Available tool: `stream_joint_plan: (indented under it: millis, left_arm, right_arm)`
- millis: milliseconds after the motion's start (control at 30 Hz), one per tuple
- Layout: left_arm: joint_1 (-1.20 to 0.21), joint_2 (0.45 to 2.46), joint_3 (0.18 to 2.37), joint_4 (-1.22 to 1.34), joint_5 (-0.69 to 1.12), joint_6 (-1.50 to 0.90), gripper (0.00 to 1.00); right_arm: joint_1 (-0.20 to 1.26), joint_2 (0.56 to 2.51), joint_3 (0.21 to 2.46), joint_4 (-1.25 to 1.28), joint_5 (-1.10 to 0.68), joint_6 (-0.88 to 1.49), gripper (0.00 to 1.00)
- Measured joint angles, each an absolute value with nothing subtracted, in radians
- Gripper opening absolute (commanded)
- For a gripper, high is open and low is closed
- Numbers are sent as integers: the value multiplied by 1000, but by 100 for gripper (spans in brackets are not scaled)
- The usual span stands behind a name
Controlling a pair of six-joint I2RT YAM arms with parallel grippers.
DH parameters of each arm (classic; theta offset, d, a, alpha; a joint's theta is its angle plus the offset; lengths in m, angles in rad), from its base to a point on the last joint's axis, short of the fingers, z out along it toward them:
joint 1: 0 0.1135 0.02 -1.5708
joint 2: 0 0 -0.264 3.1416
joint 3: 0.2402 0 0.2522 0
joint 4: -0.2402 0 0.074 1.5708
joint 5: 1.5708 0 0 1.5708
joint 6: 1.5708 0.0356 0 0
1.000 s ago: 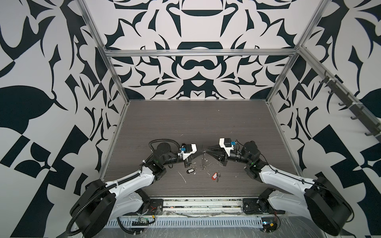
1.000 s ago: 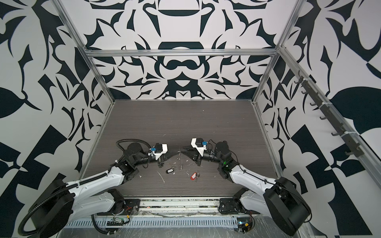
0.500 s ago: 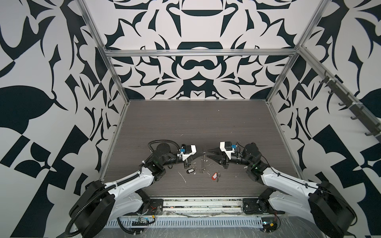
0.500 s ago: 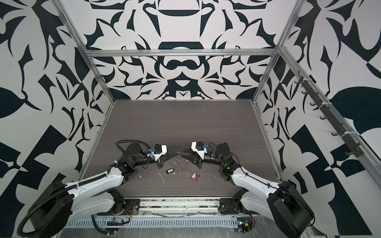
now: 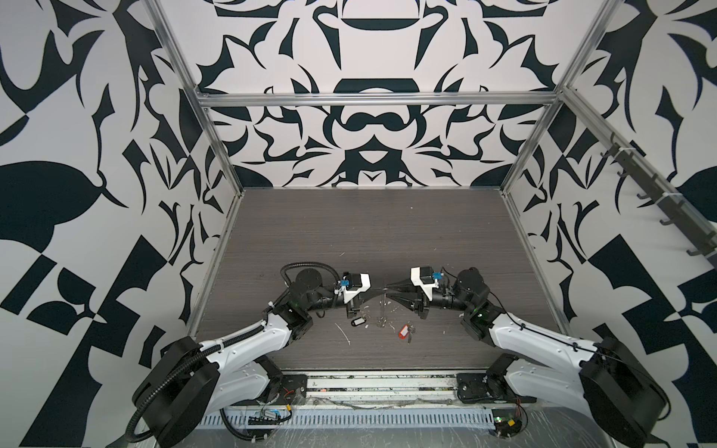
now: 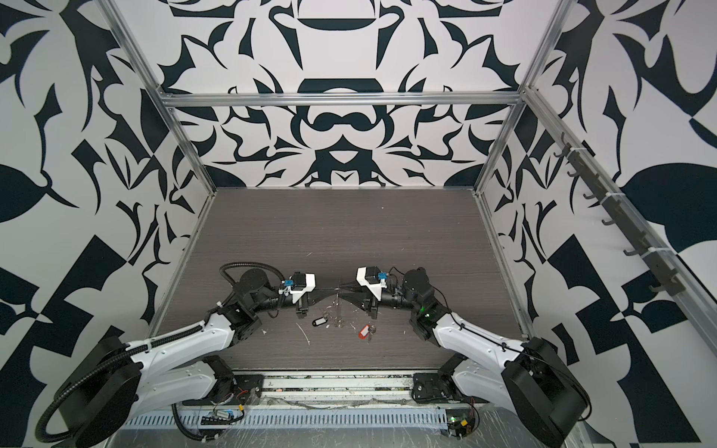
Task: Attach keys to a key ring
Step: Pass the keyring.
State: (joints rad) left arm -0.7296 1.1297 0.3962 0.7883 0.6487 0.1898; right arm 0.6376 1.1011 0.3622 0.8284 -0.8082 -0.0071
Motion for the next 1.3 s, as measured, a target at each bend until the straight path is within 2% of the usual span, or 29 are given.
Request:
stream_joint_plan:
  millis: [400, 600, 700, 800, 833, 933, 967, 1300]
  left_arm:
    - [-730, 1130, 397, 789, 655, 186, 0]
    - [-730, 1130, 397, 789, 656, 186, 0]
    - [-730, 1130, 397, 789, 656, 186, 0]
    - [-730, 1130, 397, 789, 657, 183, 0]
    - [-730, 1130, 397, 789, 657, 183, 2]
    - [-730, 1131, 397, 789, 660, 179, 18]
    - [-730, 1131, 397, 788, 662, 178, 20]
    - [-730, 1102, 455, 588, 596, 249, 25]
  right_arm:
    - [640, 1114, 362, 819, -803, -34, 20]
    - [640, 1114, 362, 816, -805, -44, 10]
    - [640, 1114, 362, 816, -808, -41, 1]
    - [640, 1114, 362, 816, -809, -43, 0]
    - [640, 1113, 362, 816, -809, -43, 0]
    - [640, 1107, 362, 805, -805, -49, 0]
    - [640, 1102, 362, 794, -801, -53, 0]
    - [653, 1047, 443, 476, -681, -148, 0]
